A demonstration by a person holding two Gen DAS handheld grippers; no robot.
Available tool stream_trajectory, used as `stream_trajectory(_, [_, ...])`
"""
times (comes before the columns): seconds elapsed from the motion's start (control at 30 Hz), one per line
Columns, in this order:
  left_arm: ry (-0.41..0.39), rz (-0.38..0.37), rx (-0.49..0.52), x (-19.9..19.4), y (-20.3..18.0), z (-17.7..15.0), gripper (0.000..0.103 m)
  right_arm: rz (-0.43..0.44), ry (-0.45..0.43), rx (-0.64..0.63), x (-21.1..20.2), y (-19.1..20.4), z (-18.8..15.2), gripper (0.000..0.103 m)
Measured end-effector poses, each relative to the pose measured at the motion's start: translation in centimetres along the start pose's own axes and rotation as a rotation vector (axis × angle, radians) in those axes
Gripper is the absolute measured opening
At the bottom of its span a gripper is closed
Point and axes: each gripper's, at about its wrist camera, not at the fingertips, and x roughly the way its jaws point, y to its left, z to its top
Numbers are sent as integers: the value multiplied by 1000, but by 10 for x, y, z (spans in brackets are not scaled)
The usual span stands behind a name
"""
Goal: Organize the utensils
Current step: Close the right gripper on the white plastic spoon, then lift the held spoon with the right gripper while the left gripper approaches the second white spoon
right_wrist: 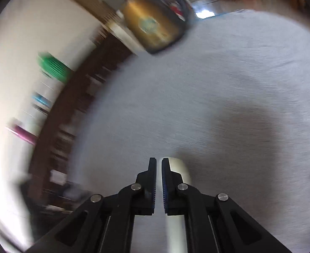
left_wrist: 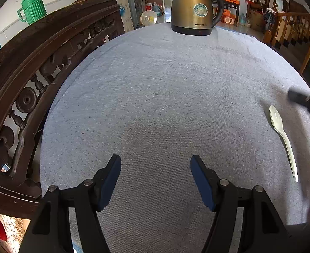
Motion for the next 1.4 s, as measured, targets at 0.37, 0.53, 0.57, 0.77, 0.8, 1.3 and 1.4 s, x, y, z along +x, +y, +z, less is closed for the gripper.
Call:
stream_trajectory(0.37, [30,16,6,14,-7,-2,69,-228,172,-25,12,-22,-41,33])
stream_trajectory(0.53, [27,15,-3,8,-4,-6,69,-247,128,-133,12,-1,-51,68])
stream_trajectory(0.57, [25,14,-4,6,-4,-6,69,-285,134,-190,21,6,-55,66])
stream_trajectory(0.77, [19,15,-20,-4,2,-10,69,-421,122,-344,33,20,-59,10])
stream_trajectory(0.8, [17,13,-22,-6,3,-10,69,-379,121,-308,25,18,-59,10])
stream_trajectory(1.3, [14,11,-4,-7,-7,-8,69,-51,-57,157,-28,-52,-54,28])
stream_trajectory(1.4, [-2,-7,-7,-6,-14,-1,69,-94,-55,141,-25,-53,-52,28])
